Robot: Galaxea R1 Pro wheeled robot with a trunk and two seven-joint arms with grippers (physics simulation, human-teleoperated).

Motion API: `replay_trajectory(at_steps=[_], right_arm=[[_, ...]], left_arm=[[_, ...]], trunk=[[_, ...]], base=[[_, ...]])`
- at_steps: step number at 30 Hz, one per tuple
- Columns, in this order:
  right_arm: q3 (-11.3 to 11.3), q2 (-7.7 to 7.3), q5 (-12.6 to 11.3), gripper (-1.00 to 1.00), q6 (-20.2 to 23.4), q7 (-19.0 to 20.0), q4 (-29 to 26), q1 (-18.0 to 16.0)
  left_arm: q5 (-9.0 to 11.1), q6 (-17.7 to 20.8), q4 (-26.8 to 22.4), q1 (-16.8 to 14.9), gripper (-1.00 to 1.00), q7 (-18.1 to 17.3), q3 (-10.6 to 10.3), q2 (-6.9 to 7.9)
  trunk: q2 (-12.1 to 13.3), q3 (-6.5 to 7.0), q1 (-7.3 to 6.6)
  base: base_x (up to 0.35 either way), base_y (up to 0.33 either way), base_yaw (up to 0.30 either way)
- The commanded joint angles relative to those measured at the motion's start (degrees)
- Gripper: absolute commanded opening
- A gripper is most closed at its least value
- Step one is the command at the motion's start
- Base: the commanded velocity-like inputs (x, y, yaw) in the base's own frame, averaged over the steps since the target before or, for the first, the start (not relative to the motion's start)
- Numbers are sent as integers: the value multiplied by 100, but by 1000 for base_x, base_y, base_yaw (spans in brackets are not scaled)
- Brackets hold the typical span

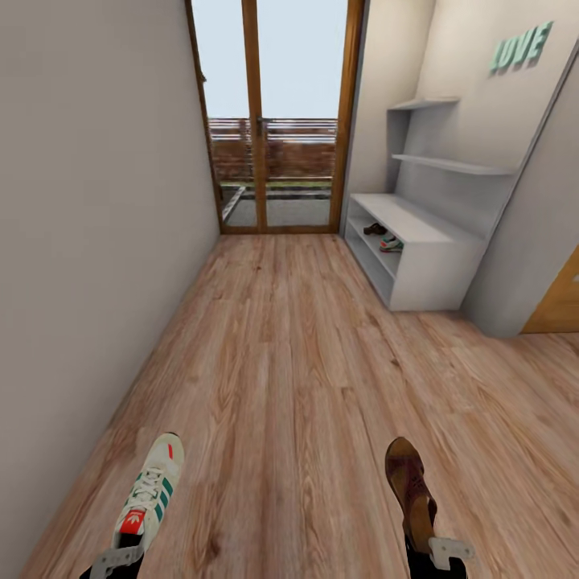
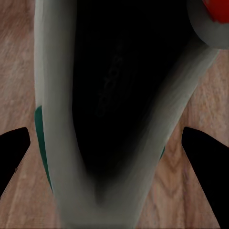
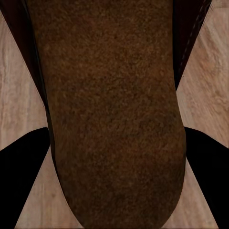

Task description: Pick up the two gym shoes and the two sandals from the corridor floor and place them onto the hallstand (shoe rack) in the corridor, making sure they are on the rack and not on the floor. Arrange them so the two gym shoes are next to each other and the two sandals are next to each other.

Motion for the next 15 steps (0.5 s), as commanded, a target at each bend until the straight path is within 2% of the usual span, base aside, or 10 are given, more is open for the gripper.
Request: replay_trajectory(at_steps=[1, 15], right_arm=[[-35, 2, 59, -100, -20, -13, 5, -5], [-35, 2, 65, -100, -20, -13, 6, -5]], left_arm=[[-23, -15, -1, -5, -100, -32, 50, -1], [-23, -15, -1, -5, -100, -32, 50, -1]], trunk=[[-2, -5, 2], [-2, -5, 2]], base=[[334, 0, 0], [334, 0, 0]])
